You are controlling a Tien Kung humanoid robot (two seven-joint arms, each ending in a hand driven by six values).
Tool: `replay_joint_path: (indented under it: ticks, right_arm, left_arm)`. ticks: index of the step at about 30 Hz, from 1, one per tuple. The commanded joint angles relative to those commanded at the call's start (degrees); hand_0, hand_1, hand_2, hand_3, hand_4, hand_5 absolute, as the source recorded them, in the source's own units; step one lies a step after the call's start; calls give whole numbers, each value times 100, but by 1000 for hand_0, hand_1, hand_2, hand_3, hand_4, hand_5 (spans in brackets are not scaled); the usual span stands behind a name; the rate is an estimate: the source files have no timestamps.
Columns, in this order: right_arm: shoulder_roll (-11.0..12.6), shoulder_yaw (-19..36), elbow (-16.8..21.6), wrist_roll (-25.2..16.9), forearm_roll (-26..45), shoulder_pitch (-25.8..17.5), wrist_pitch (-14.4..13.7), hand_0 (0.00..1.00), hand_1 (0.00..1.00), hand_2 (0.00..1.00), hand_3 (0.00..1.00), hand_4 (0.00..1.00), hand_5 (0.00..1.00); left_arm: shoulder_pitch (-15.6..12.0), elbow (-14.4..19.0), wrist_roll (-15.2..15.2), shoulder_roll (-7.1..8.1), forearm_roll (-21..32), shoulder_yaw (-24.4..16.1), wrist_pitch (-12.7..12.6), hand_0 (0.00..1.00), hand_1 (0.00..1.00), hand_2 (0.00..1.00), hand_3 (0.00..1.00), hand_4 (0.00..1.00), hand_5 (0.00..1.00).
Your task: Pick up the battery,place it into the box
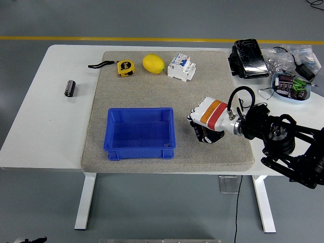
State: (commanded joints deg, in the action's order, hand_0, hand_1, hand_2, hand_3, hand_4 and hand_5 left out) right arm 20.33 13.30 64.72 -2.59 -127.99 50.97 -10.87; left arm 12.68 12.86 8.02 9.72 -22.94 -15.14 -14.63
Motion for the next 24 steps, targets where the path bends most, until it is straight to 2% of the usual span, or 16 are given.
replay_joint_path:
  ticks: [9,15,18,24]
  right_arm:
    - [54,258,455,116,7,65,-20,89,220,504,507,765,226]
    - [-12,335,779,217,91,209,-46,91,220,505,508,753,214]
    - [-98,327,930,297,109,307,-54,91,220,505,508,753,214]
    - [-465,192,1019,376,164,439,-115,91,221,505,508,752,213]
  left_arm:
    - [-9,4,9,11,-28,-15,13,714,681,738,601,615,483]
    - [8,3,11,25,-37,-22,13,713,681,736,600,615,483]
    - [13,4,7,30,-26,-12,10,713,681,736,600,615,483]
    - [23,3,13,41,-37,-24,6,713,680,737,601,615,483]
